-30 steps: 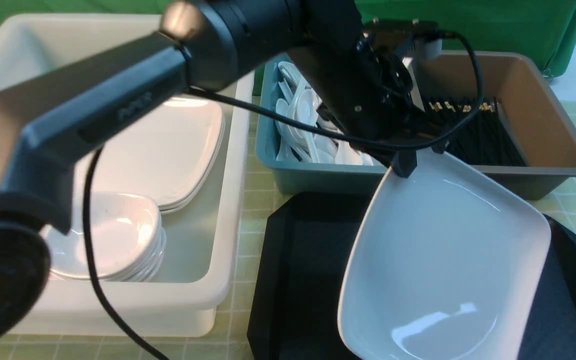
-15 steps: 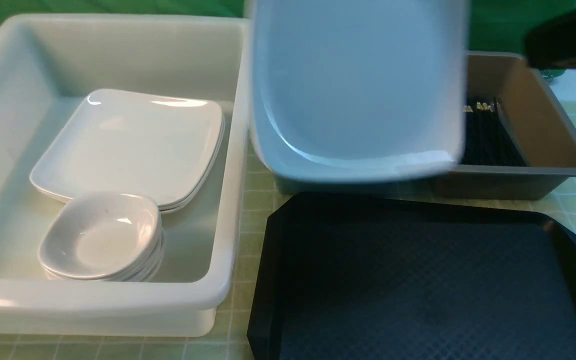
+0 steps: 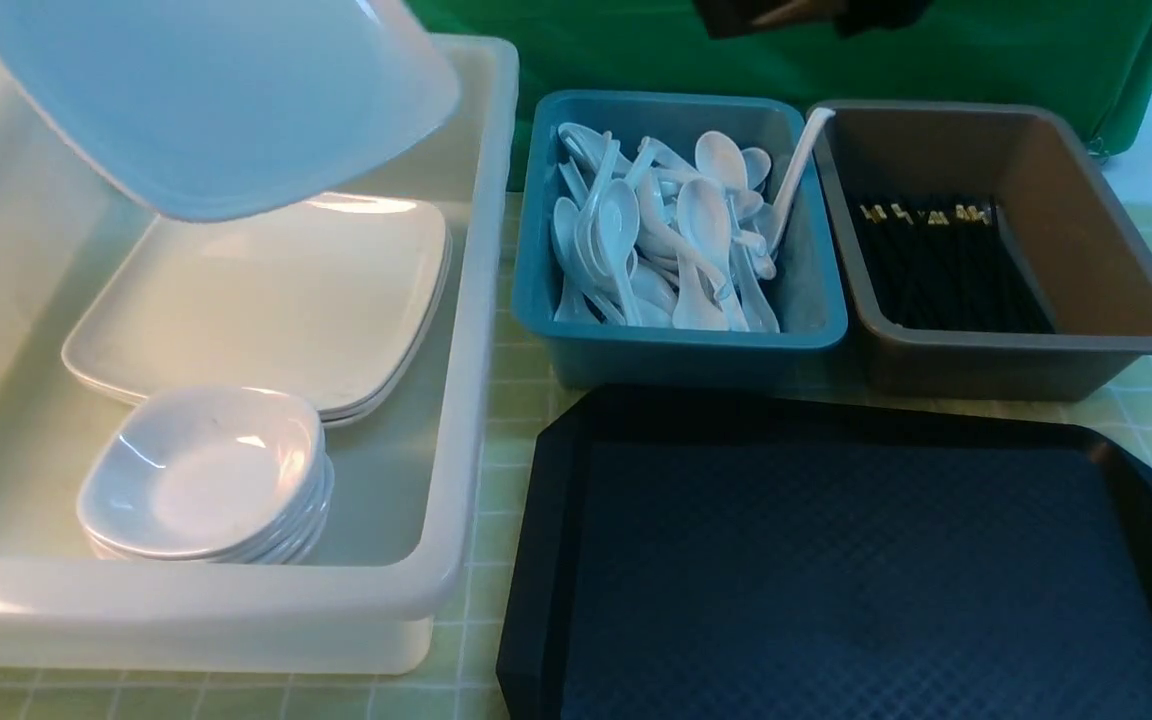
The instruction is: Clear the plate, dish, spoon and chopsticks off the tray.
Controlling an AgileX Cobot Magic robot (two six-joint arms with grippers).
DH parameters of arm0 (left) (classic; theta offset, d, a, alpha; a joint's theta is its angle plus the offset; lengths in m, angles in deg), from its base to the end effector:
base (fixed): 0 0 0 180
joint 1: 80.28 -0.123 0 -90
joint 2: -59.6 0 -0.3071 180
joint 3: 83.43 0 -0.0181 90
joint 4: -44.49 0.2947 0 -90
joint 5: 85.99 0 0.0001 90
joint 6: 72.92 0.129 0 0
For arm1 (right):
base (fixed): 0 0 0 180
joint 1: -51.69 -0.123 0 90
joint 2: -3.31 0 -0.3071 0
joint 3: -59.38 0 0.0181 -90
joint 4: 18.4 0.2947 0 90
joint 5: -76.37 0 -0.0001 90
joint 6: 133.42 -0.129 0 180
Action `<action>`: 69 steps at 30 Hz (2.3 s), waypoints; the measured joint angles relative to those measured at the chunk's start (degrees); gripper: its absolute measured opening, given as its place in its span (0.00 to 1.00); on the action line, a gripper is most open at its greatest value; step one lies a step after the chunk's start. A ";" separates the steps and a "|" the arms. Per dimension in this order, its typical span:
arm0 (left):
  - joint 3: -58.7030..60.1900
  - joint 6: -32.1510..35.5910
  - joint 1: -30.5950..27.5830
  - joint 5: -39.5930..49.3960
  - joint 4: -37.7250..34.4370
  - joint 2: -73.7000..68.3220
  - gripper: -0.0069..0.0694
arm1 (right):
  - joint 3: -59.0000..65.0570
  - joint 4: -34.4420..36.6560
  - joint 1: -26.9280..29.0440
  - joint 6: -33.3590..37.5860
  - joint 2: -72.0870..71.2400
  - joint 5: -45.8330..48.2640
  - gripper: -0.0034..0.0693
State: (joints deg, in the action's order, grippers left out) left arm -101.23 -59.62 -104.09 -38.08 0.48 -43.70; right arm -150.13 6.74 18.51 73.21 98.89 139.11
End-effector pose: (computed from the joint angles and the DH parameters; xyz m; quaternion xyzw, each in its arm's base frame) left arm 0.4427 0.1226 0.4011 -0.1982 0.8369 -0.2196 0.4605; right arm 0.2980 0.2531 0.4937 -0.4334 0.7662 0.2413 0.4085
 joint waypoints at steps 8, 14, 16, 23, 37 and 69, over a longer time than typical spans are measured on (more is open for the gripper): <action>24.78 10.35 0.43 -21.67 -15.49 -0.25 0.09 | -0.42 -0.40 -0.38 0.00 3.00 -1.40 0.08; 32.30 23.67 0.54 -27.57 -32.02 -0.96 0.09 | -0.59 -0.62 -0.41 -0.69 5.37 -1.85 0.08; 33.00 26.23 1.22 -28.41 -36.47 -1.96 0.09 | -0.70 -0.62 -0.41 -1.36 5.84 -2.22 0.08; 33.37 27.75 5.59 -29.01 -37.82 -5.28 0.09 | -0.98 -0.62 -0.41 -1.79 5.91 -1.58 0.08; 33.37 21.05 6.04 -31.59 -23.58 -5.19 0.59 | -1.03 -0.57 -1.27 -2.81 5.91 0.57 0.08; 33.26 24.39 23.18 -4.51 -0.20 50.19 0.07 | -8.02 -41.48 -2.15 -30.65 -16.25 6.57 0.08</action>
State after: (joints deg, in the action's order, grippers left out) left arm -67.96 -35.23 -80.91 -42.59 0.27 6.49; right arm -158.15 -34.74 16.36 42.55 82.63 145.68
